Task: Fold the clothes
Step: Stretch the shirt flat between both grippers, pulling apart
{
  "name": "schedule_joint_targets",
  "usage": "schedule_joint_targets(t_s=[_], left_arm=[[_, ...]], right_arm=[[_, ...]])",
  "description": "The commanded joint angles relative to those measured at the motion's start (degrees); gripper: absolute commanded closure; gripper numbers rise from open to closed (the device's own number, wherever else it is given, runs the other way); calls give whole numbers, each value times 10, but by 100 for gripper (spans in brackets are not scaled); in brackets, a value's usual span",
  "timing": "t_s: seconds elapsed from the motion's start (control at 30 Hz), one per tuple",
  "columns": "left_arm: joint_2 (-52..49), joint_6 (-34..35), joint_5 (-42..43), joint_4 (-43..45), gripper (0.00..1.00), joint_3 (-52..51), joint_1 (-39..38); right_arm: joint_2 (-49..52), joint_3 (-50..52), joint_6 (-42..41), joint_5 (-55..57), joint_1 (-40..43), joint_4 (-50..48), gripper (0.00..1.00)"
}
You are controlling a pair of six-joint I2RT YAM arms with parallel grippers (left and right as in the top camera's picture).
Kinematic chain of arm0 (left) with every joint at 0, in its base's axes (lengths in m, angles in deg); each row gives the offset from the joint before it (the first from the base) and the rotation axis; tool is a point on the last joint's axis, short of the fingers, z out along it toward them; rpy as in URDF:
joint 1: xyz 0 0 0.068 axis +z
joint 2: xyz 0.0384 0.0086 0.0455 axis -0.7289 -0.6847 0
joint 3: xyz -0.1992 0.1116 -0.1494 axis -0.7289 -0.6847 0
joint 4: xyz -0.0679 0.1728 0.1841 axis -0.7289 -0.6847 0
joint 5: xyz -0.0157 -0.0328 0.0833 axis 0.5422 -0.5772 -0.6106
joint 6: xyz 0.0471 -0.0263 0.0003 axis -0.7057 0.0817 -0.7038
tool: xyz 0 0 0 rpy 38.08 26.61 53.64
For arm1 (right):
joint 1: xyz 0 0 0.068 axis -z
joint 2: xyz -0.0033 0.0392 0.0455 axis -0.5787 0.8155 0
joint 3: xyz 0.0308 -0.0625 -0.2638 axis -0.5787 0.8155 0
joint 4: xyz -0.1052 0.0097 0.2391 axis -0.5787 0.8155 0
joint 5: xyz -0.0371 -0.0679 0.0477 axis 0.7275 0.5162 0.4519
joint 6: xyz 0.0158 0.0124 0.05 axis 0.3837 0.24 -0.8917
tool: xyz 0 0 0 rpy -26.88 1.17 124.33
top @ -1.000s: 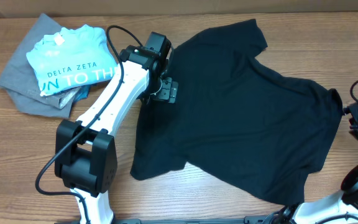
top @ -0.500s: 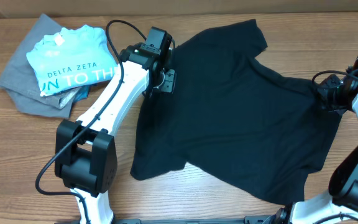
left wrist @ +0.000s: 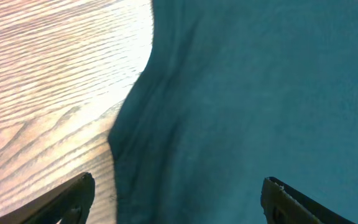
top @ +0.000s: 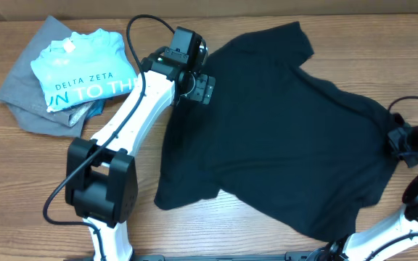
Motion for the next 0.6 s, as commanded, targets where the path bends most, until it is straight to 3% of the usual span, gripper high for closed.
schedule_joint_targets(t_s=[0.0, 0.13, 0.27, 0.4, 0.47, 0.57], left_arm=[[-51, -40, 4, 16, 13, 4, 2], [-92, -56, 4, 37, 16, 4, 1], [-124, -55, 5, 44, 20, 4, 1], [-144, -55, 4, 48, 33, 4, 1], [-154, -55, 0, 45, 46, 4, 2], [-167, -19, -36, 27, 89, 4, 6]], right_arm=[[-22, -20, -12, 0, 24, 35, 89], [-56, -38, -10, -37, 24, 59, 68], [-115, -51, 11, -109, 23, 70, 64], [-187, -51, 21, -161, 23, 74, 59], [-215, -51, 21, -177, 23, 78, 58], [-251, -51, 21, -201, 22, 84, 56]])
